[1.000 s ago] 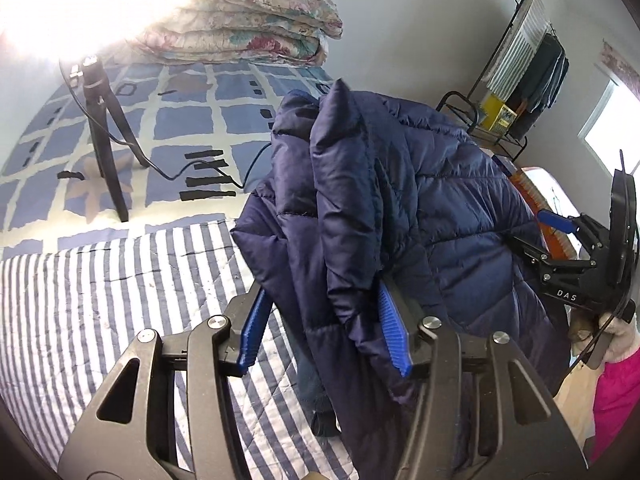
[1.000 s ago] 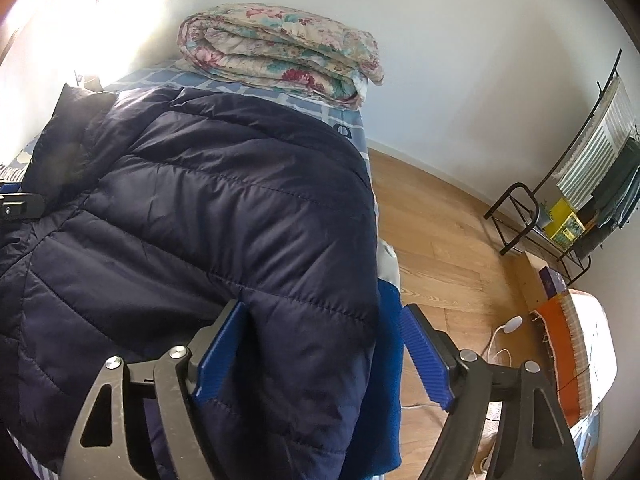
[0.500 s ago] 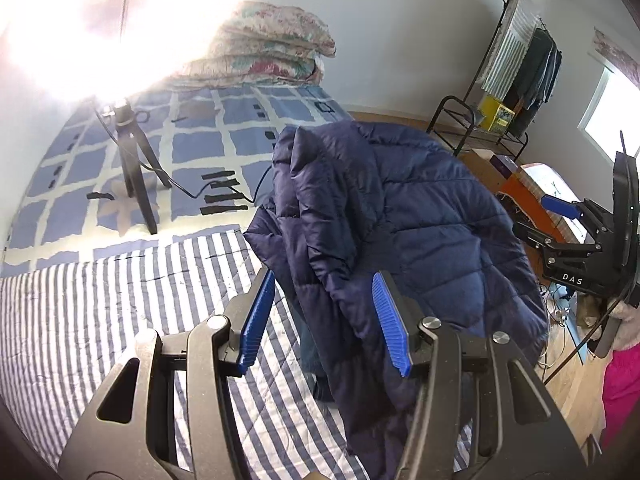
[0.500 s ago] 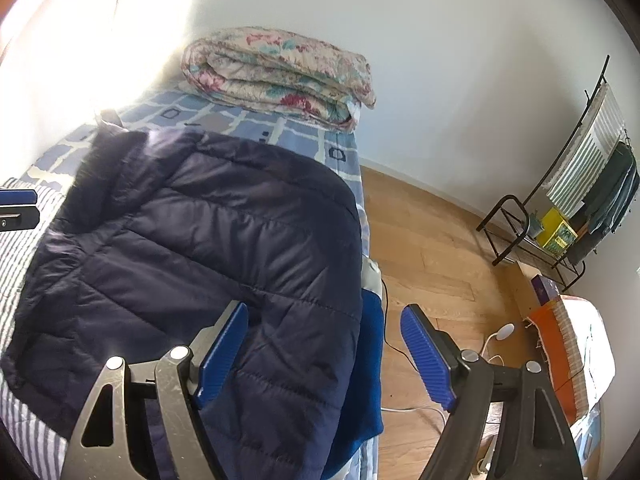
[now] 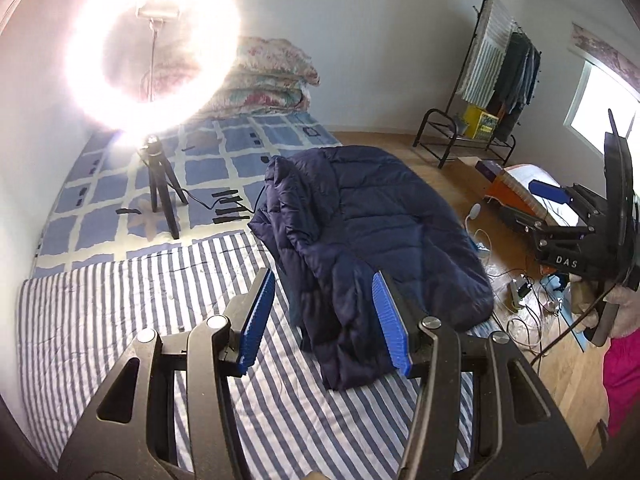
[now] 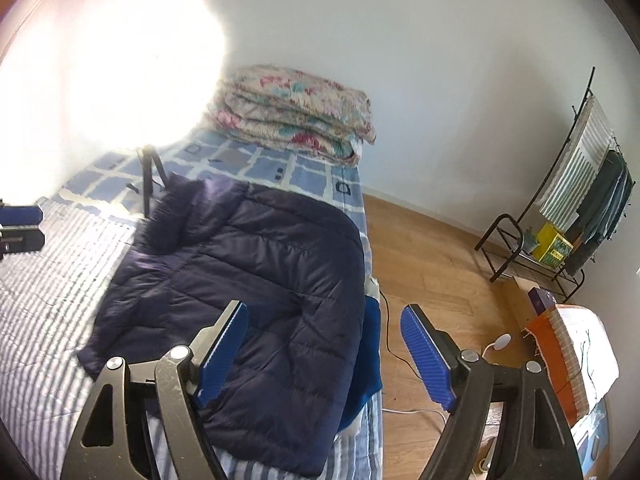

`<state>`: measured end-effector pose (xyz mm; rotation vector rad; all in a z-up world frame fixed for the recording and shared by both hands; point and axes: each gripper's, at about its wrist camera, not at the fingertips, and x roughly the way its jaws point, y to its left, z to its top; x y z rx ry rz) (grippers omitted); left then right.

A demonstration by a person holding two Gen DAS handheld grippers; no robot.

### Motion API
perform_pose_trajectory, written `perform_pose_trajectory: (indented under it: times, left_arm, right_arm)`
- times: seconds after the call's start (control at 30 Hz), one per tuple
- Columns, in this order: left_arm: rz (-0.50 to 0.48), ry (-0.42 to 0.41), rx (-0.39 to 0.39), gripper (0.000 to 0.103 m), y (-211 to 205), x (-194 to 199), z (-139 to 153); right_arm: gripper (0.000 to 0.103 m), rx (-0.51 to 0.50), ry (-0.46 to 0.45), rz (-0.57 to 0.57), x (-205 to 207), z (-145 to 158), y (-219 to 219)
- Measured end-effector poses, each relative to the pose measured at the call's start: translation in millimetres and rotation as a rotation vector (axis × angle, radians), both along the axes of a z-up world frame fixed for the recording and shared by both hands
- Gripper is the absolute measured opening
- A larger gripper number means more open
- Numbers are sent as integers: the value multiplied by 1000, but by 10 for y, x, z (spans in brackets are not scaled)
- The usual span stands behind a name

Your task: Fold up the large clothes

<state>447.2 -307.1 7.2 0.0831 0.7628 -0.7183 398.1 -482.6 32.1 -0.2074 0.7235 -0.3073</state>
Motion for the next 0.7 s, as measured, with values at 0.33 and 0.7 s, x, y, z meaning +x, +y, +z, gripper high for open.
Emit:
perform_pose_trajectory:
  times: [0.33,0.7]
  left_arm:
    - [11,-74,8,53,550,-979,397]
    - [56,-156,16,53,1108,-1985,432]
  right_arm:
    - [83,53,-70,20,-1002,395,614]
    - [87,88,-111,12,-2004,385,1282]
